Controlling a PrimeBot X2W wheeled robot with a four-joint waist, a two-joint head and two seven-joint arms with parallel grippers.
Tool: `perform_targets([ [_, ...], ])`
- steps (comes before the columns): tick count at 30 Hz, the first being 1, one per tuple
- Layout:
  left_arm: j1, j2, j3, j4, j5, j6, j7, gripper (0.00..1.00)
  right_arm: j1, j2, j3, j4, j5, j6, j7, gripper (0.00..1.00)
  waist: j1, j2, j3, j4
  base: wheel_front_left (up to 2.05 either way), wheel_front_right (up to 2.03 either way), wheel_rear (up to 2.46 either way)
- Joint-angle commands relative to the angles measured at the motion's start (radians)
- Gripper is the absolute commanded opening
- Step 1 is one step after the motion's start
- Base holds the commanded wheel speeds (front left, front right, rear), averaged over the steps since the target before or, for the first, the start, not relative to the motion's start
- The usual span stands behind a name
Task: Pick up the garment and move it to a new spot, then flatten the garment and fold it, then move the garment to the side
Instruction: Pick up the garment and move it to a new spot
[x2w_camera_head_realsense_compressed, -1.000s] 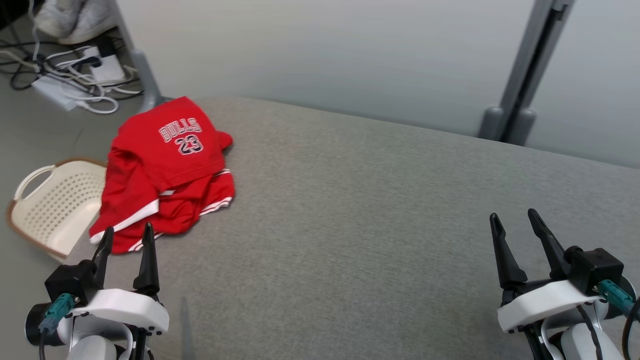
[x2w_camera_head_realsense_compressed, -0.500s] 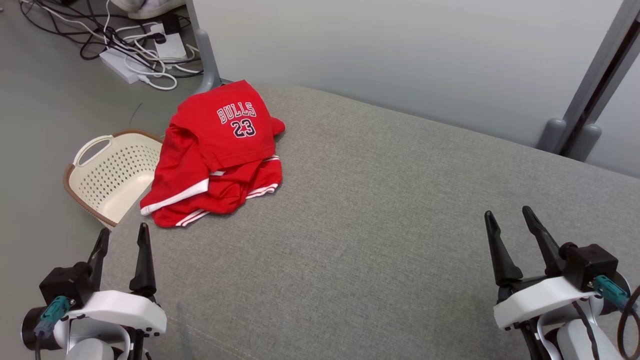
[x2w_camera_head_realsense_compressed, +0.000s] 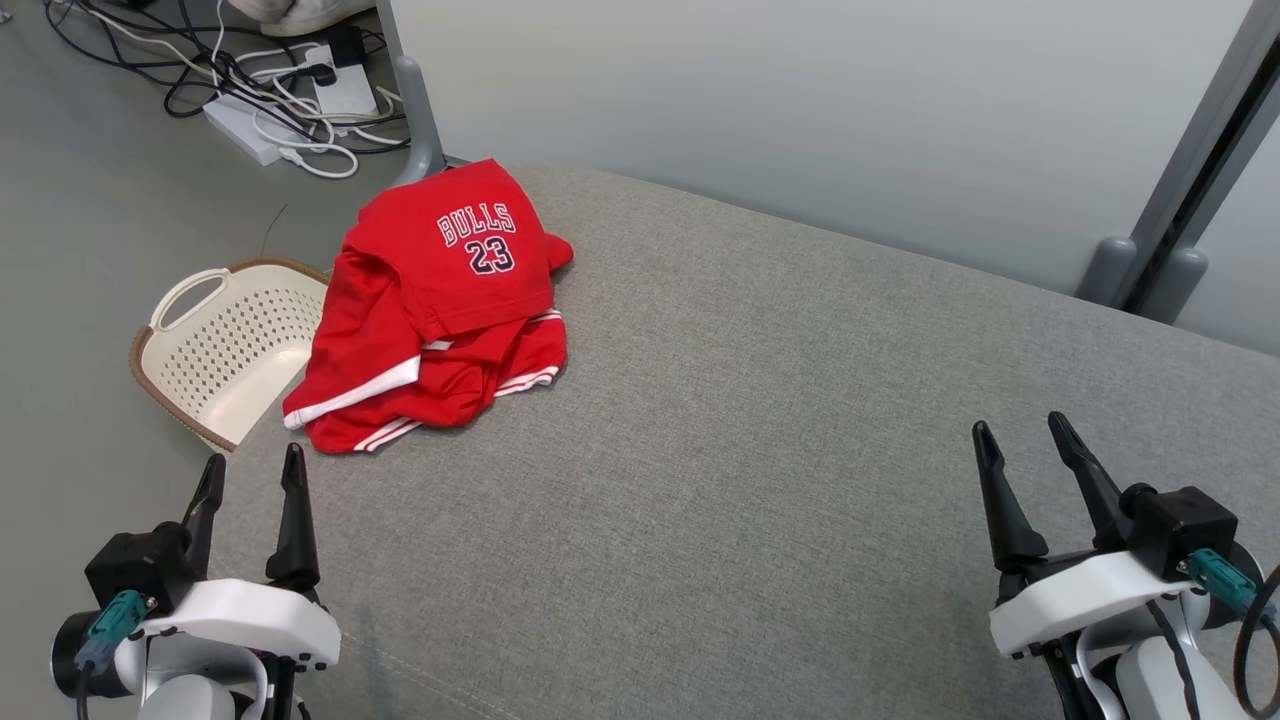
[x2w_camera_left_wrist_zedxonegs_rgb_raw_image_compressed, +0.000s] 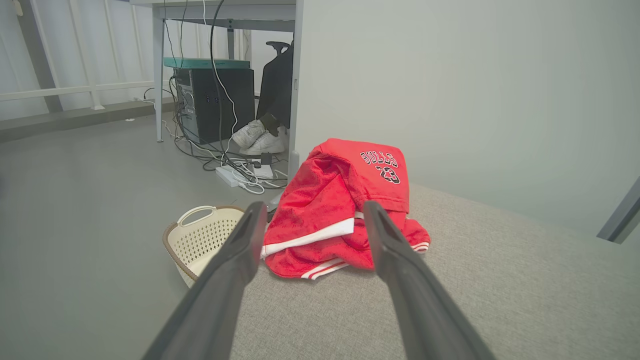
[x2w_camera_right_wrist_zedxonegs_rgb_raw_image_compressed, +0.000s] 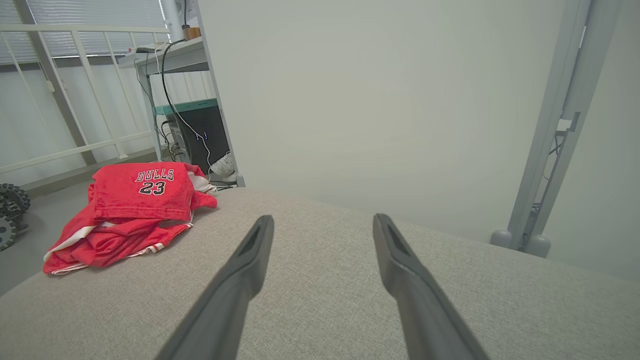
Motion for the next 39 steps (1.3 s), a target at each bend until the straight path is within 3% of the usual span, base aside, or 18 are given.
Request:
perform_targets([
  [1,-0.003,0.006,0.0,0.0,-0.001,0.005,-0.003,1.0,-0.006,-0.008,-0.005,-0.003,-0.009,0.002,-0.004,1.0,0.0,-0.0001,0.001,0.0,0.0,0.0,0.0],
  [11,-0.053,-0.005,-0.012,-0.015,-0.016,0.011,-0.004,1.0,-0.031,-0.03,0.008,-0.016,-0.019,0.002,-0.004,1.0,0.0,-0.0001,0.057,-0.019,0.0,0.0,0.0],
  [22,-0.242,0.006,0.024,0.016,-0.053,0.016,-0.012,1.0,-0.136,-0.077,0.022,-0.084,-0.026,0.002,0.031,1.0,0.0,-0.0001,0.233,-0.131,0.0,0.0,0.0],
  [29,-0.402,0.031,0.051,0.188,-0.084,-0.009,-0.013,1.0,-0.186,-0.099,0.027,-0.128,-0.037,0.002,0.055,1.0,0.0,-0.0001,0.338,-0.186,0.0,0.0,0.0],
  [30,-0.442,0.045,0.058,0.262,-0.097,-0.019,-0.009,1.0,-0.193,-0.103,0.029,-0.136,-0.036,0.002,0.058,1.0,0.0,-0.0001,0.361,-0.196,0.0,0.0,0.0],
  [39,-0.565,0.09,0.078,0.513,-0.136,-0.038,0.001,1.0,-0.217,-0.112,0.036,-0.15,-0.042,0.002,0.066,1.0,0.0,-0.0001,0.416,-0.213,0.0,0.0,0.0],
])
